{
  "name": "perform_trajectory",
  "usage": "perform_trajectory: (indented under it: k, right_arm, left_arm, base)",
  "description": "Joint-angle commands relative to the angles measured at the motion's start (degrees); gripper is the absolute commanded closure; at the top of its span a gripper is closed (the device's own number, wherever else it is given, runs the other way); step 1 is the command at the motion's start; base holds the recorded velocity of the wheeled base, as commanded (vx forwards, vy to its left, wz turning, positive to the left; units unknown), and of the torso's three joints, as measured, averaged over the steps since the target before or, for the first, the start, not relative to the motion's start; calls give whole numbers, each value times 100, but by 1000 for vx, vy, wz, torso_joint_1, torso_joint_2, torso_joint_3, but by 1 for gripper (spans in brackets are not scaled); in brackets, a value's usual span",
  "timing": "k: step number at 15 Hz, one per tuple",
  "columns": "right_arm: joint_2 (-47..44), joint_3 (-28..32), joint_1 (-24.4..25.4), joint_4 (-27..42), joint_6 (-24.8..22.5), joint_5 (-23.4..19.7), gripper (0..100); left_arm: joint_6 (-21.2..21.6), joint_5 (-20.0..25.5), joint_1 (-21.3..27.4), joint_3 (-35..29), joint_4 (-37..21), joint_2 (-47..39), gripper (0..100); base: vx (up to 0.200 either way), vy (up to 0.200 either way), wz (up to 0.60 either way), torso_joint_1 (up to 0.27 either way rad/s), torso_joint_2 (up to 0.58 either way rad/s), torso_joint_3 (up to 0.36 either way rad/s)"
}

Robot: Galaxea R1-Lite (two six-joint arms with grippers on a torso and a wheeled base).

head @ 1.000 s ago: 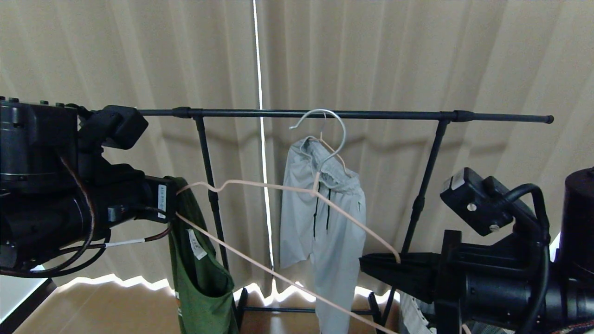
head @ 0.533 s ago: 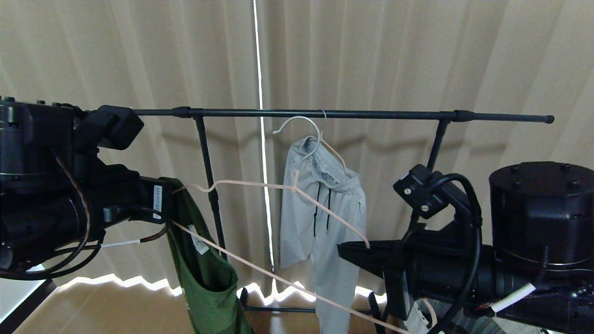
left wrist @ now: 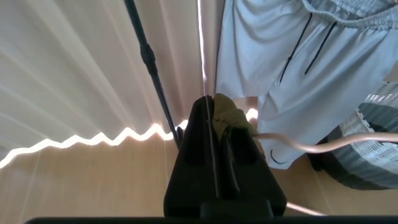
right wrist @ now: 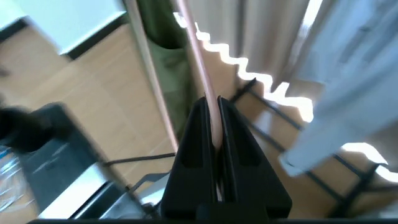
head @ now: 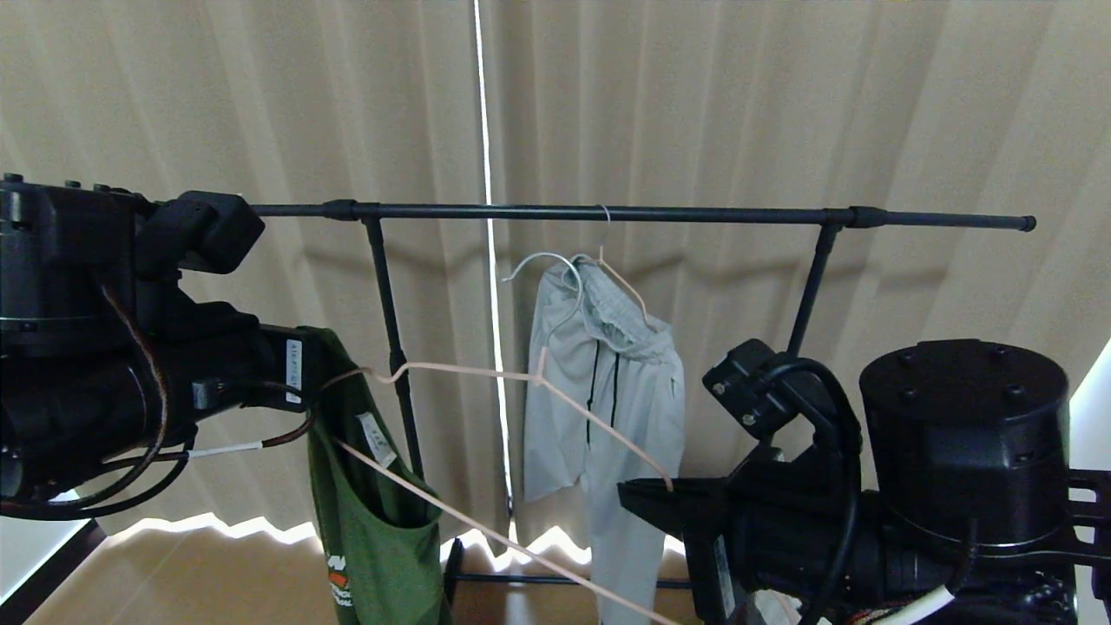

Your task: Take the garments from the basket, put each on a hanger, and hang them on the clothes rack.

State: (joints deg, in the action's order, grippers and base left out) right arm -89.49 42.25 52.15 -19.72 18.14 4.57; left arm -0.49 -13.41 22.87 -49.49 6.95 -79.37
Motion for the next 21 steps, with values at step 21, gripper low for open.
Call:
perform_trajectory:
  k: [21]
  right_arm:
    - [-833, 574, -74, -111, 155, 439, 100]
  left_arm:
    - [-347, -223, 807, -298, -159, -149, 100]
  base:
    - [0, 0, 0, 0, 0, 0]
